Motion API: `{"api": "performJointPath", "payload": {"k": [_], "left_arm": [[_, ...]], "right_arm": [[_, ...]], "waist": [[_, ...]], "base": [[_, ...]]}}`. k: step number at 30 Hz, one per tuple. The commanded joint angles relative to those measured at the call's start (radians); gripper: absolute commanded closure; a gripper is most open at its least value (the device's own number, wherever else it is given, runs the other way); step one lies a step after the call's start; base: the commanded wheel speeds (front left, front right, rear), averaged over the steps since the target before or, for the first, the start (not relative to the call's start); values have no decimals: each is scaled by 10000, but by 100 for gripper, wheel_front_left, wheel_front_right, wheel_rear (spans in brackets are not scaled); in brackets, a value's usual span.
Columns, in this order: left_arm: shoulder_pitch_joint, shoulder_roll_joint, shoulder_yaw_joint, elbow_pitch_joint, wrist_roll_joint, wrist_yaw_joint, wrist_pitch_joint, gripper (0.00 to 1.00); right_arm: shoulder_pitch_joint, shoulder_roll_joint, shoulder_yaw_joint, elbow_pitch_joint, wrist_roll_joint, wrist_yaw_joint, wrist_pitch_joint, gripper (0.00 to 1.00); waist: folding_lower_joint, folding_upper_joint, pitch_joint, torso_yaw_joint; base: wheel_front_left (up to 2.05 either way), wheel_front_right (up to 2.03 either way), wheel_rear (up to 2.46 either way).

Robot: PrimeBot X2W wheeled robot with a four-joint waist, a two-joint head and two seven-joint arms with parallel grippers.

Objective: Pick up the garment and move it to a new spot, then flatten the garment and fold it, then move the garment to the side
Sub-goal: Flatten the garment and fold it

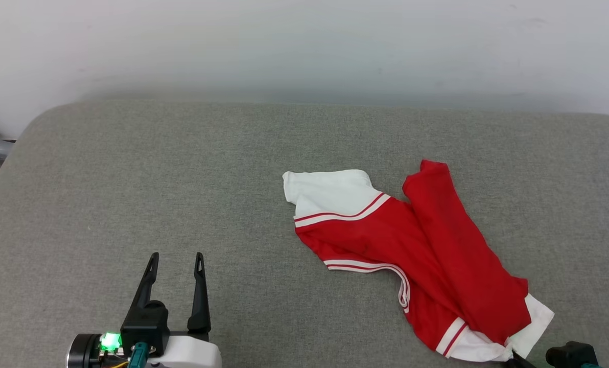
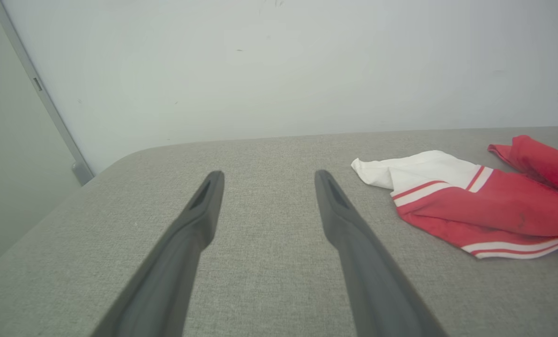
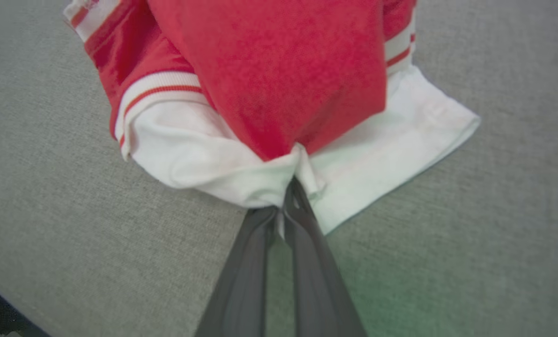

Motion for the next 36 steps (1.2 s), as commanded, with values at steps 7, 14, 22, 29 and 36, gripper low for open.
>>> {"api": "performJointPath", "payload": {"k": [7, 14, 22, 29, 36], "left_arm": [[160, 56, 38, 33, 33, -59, -26, 0], [205, 70, 41, -23, 63, -37, -26, 0], [320, 69, 47, -88, 63, -10, -26, 0], [222, 86, 30, -183, 88, 4, -26, 0], [-153, 118, -17, -299, 92, -41, -26, 0]], "right_arm": [[459, 428, -1486, -1370, -622, -9, -193, 0], [676, 637, -2598, -3348, -1123, -10, 167, 0], [420, 468, -3482, -5985, -1651, -10, 1377, 0], [-719, -344, -3119, -6763, -1530, -10, 2543, 0], [-2934, -1576, -1860, -6050, -793, -10, 4189, 0]], "waist": [[2, 0, -183, -95], [2, 0, -312, -76], [2, 0, -475, 48], [2, 0, -338, 111], [2, 0, 131, 291]], "base": [[0, 0, 0], [0, 0, 0], [0, 0, 0], [0, 0, 0], [0, 0, 0]]}}
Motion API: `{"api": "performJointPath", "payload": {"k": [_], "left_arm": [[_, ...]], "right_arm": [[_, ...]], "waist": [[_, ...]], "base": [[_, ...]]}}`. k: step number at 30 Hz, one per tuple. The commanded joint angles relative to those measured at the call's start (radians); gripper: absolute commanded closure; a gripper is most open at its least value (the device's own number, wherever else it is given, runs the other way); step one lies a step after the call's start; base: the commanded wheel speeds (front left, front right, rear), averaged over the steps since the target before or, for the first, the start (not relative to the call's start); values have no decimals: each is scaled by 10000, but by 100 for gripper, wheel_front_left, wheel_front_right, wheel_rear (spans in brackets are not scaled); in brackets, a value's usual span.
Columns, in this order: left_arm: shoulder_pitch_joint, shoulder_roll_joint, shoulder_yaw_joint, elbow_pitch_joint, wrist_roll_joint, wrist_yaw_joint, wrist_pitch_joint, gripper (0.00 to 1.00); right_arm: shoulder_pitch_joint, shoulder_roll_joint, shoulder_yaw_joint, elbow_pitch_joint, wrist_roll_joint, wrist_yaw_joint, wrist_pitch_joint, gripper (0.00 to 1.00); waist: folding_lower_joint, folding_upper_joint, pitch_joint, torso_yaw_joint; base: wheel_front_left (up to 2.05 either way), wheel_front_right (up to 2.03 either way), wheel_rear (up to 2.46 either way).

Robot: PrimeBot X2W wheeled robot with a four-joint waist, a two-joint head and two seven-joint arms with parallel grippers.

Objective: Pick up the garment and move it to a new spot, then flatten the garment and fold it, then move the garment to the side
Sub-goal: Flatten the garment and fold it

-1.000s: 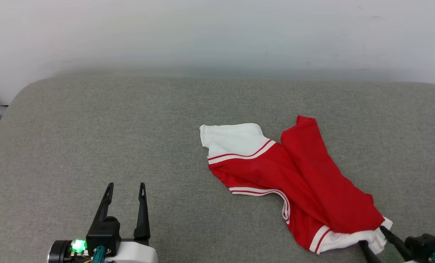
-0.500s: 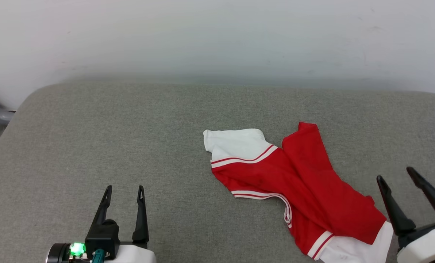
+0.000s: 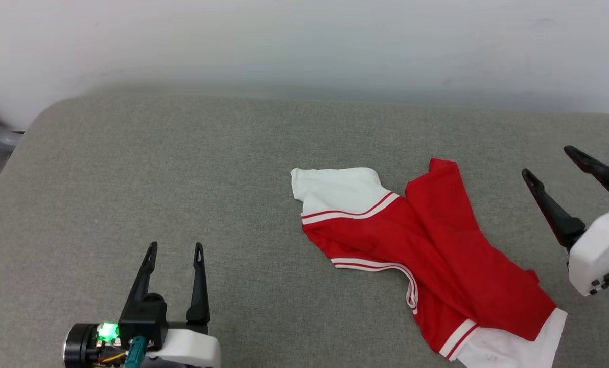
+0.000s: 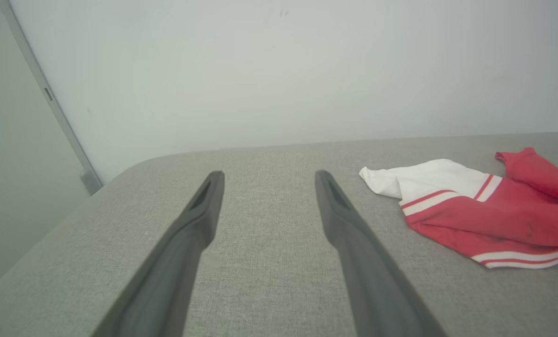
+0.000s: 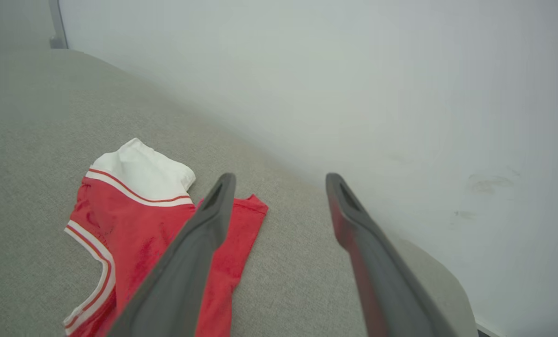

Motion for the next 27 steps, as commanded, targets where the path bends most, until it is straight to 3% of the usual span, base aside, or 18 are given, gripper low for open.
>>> {"api": "performJointPath", "payload": {"k": [1, 8, 14, 19, 27], "left_arm": [[-227, 12, -42, -50, 32, -42, -26, 0], [-718, -59, -199, -166, 15, -3, -26, 0], [-1097, -130, -393, -298, -52, 82, -26, 0], [-1381, -184, -532, -376, -112, 151, -26, 0], [-1646, -238, -590, -372, -193, 197, -26, 0]], "right_arm": [[-516, -289, 444, 386, 303, -14, 551, 0], [-2388, -1439, 2806, 1633, 1496, -14, 3191, 0], [-3602, -2026, 4612, 2475, 2494, -14, 5219, 0], [-4184, -2123, 5675, 3376, 2841, -14, 5886, 0], [-4127, -1880, 7319, 4756, 3359, -9, 5847, 0]], "waist": [[0, 0, 237, 155], [0, 0, 1004, 599], [0, 0, 1652, 928], [0, 0, 2154, 1144], [0, 0, 2616, 1265]], "base": [[0, 0, 0], [0, 0, 0], [0, 0, 0], [0, 0, 0], [0, 0, 0]]}}
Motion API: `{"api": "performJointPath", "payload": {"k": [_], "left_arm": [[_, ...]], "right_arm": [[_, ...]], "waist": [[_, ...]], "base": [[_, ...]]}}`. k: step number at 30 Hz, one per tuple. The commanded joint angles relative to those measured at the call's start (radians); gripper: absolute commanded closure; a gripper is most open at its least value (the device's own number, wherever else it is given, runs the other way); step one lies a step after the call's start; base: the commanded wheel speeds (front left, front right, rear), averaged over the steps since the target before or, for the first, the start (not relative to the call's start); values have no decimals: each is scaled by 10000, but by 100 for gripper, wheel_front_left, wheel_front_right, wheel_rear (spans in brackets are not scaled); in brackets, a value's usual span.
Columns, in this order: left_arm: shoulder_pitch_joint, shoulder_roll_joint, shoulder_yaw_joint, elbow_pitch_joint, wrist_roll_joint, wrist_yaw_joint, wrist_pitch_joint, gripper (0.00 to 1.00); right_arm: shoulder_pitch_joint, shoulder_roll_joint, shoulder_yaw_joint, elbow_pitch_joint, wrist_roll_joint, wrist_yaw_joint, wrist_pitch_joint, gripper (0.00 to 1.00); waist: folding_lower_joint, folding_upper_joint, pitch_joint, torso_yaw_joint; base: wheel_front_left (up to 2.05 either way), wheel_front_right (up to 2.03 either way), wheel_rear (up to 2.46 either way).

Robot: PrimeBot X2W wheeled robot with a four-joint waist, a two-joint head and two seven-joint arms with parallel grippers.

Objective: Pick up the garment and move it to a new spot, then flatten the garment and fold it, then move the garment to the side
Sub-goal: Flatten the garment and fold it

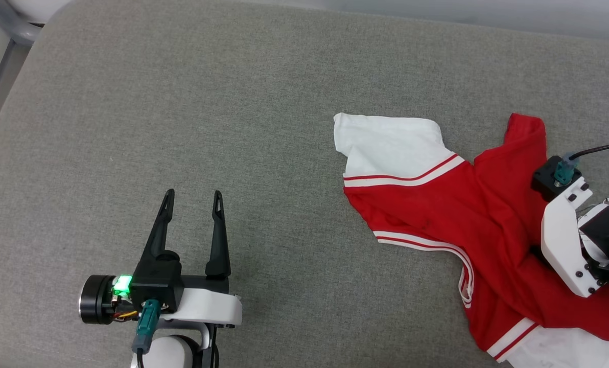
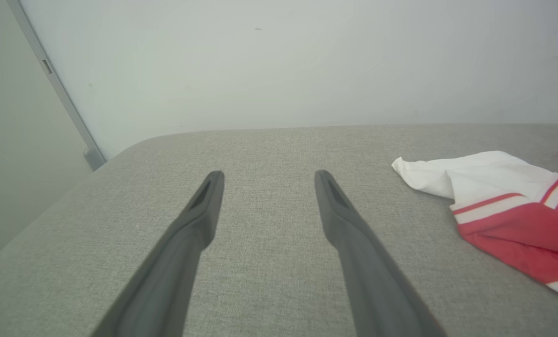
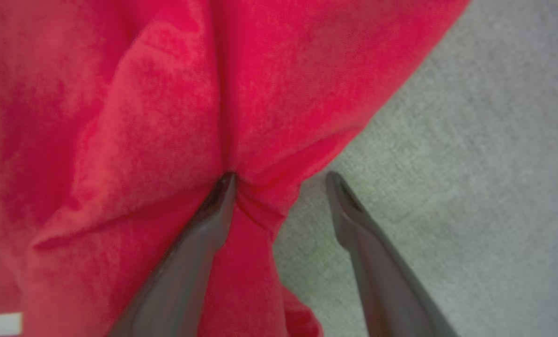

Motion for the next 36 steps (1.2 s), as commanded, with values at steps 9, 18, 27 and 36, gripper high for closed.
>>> {"api": "performJointPath", "payload": {"k": [9, 18, 27, 36], "left_arm": [[-89, -26, 52, 131, 13, 14, -26, 0], [306, -18, 119, 204, 94, -36, -26, 0], [503, 9, 135, 137, 122, -59, -26, 0], [170, -18, 56, -6, 44, -80, -26, 0]], "right_arm": [[-169, 299, 1308, 759, 598, -7, -1541, 100], [-773, -336, 667, -282, 708, -10, -3729, 100], [-1117, -491, -325, -1019, 497, -10, -4221, 100], [-2537, -16, -1029, -645, -263, -10, -3782, 100]], "waist": [[-1, 0, -158, -197], [-1, 0, -877, -443], [-1, 0, -1104, -483], [-1, 0, -477, -114]], "base": [[0, 0, 0], [0, 0, 0], [0, 0, 0], [0, 0, 0]]}}
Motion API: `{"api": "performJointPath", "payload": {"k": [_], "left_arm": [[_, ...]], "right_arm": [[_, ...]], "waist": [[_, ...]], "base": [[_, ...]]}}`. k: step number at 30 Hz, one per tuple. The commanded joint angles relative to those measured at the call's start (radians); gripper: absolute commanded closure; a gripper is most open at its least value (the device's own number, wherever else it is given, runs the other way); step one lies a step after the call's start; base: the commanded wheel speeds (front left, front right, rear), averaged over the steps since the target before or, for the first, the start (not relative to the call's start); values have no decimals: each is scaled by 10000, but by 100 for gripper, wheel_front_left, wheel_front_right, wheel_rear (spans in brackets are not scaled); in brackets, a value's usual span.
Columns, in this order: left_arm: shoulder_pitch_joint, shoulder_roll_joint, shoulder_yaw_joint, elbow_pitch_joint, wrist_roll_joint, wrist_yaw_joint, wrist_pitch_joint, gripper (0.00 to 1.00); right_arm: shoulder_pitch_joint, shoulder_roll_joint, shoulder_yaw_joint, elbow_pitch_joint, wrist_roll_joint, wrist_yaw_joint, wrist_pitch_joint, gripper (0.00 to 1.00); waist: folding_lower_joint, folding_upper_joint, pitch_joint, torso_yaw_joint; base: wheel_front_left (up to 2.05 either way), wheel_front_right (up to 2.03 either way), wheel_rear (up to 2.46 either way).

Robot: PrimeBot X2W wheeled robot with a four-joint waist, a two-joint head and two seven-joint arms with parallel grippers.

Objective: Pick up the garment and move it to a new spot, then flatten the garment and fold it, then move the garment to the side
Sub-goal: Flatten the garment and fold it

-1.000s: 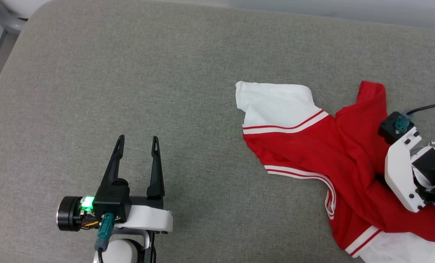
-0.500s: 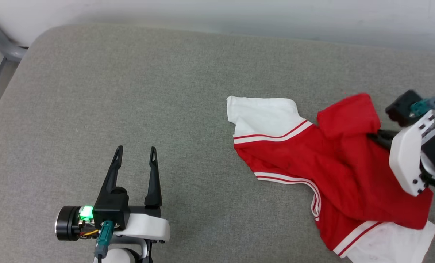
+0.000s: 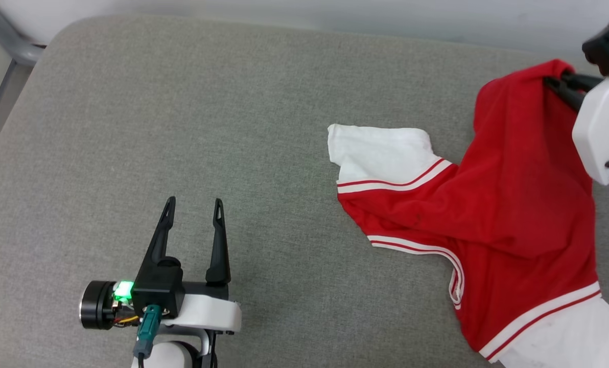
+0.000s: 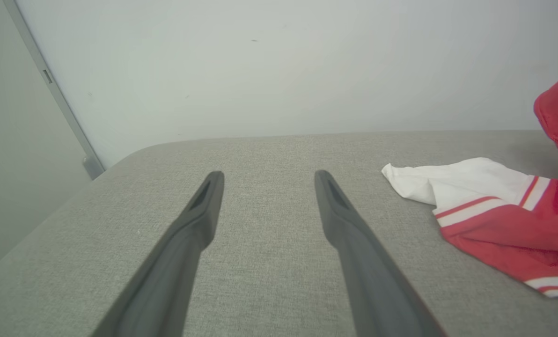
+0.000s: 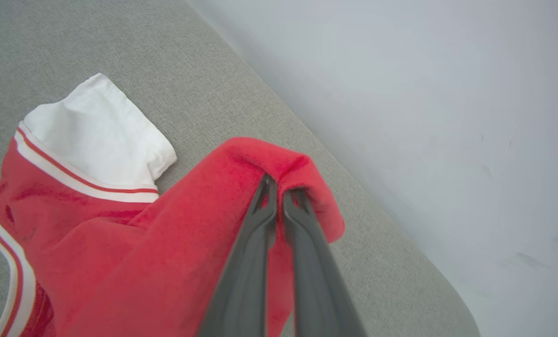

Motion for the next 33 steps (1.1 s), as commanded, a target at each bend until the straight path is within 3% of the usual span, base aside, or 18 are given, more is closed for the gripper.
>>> {"api": "performJointPath", "payload": {"k": [1, 8, 19, 23, 24, 25, 26, 27, 33], "left_arm": [[-234, -9, -49, -38, -67, 16, -26, 0], [-567, -33, -234, -87, -161, 87, -26, 0], [-1034, -50, -526, -147, -339, 278, -26, 0], [-1102, -48, -487, -100, -351, 349, -26, 0], [-1068, -49, -466, -79, -339, 363, -26, 0], [-1031, -49, -441, -63, -320, 357, -26, 0], [-975, -49, -413, -52, -286, 339, -26, 0], [-704, -35, -202, 11, -185, 276, -26, 0], [-361, 125, 31, 41, -72, 174, -26, 0]], "right_arm": [[-571, 231, 148, 380, -311, -18, 121, 100], [-1382, 782, 806, 2123, -659, -18, 515, 100], [-1302, 1313, 2310, 4850, 170, -10, 1246, 100], [-1295, 1465, 2506, 5178, 653, 2, 808, 97], [-1315, 1489, 2485, 5212, 788, 2, 617, 35], [-1331, 1485, 2431, 5242, 929, 2, 364, 0], [-1325, 1495, 2370, 5236, 1059, 2, 107, 0], [-1138, 1146, 2297, 4849, 1280, -15, -1535, 0], [-449, 973, 1386, 4428, 1180, -15, -4177, 0]], "waist": [[-1, 0, 334, 237], [-1, 0, 879, 558], [-1, 0, 1581, 845], [-1, 0, 1530, 756], [-1, 0, 1474, 712], [-1, 0, 1394, 665], [-1, 0, 1300, 612], [-1, 0, 761, 320], [-1, 0, 89, -112]], "base": [[0, 0, 0], [0, 0, 0], [0, 0, 0], [0, 0, 0], [0, 0, 0], [0, 0, 0], [0, 0, 0], [0, 0, 0], [0, 0, 0]]}}
